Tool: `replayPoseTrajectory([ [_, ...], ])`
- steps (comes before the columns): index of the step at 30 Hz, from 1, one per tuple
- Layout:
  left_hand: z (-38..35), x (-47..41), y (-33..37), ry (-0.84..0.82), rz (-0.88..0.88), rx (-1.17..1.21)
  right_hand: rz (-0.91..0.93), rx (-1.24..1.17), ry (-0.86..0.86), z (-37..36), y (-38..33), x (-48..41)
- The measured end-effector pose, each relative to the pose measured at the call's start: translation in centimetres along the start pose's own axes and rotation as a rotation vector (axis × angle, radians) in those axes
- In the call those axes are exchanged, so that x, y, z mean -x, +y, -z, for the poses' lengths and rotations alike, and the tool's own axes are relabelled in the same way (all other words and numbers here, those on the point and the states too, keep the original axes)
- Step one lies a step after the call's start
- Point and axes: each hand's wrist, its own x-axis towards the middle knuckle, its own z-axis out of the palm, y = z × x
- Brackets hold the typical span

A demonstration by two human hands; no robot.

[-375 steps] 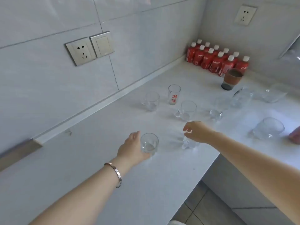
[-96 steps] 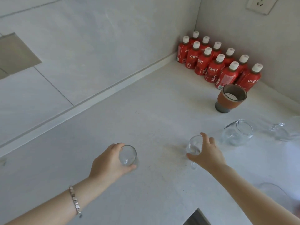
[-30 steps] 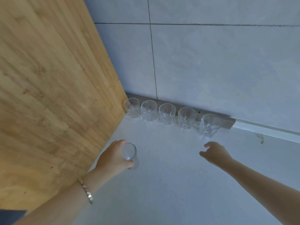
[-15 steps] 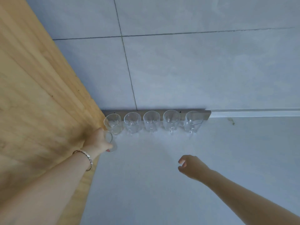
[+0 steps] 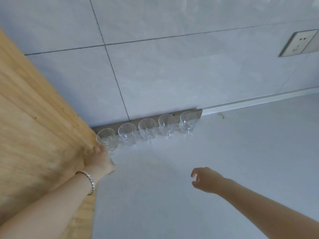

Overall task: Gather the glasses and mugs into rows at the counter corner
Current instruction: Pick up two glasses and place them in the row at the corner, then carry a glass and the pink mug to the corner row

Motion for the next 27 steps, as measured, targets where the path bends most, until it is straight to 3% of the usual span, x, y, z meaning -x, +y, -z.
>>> replayPoseTrajectory([
  [3, 0.9, 1.7, 4.0, 0.097, -0.16, -0.037, -0.039, 0.007, -0.006, 0.8, 2.3, 1.5],
  [8, 2.1, 6.5, 16.0, -0.118, -0.528, 0.1, -0.147, -0.057, 0.022, 2.2, 9.9, 5.3],
  [15, 2.9, 17.9, 37.4, -0.172, -0.839, 0.172, -0.375, -0.177, 0.138, 2.6, 27.8, 15.5],
  [27, 3.5, 37.2, 65.7, -0.105, -1.067, 0.042, -0.684, -0.254, 0.224, 1.6, 57.5, 35.4],
])
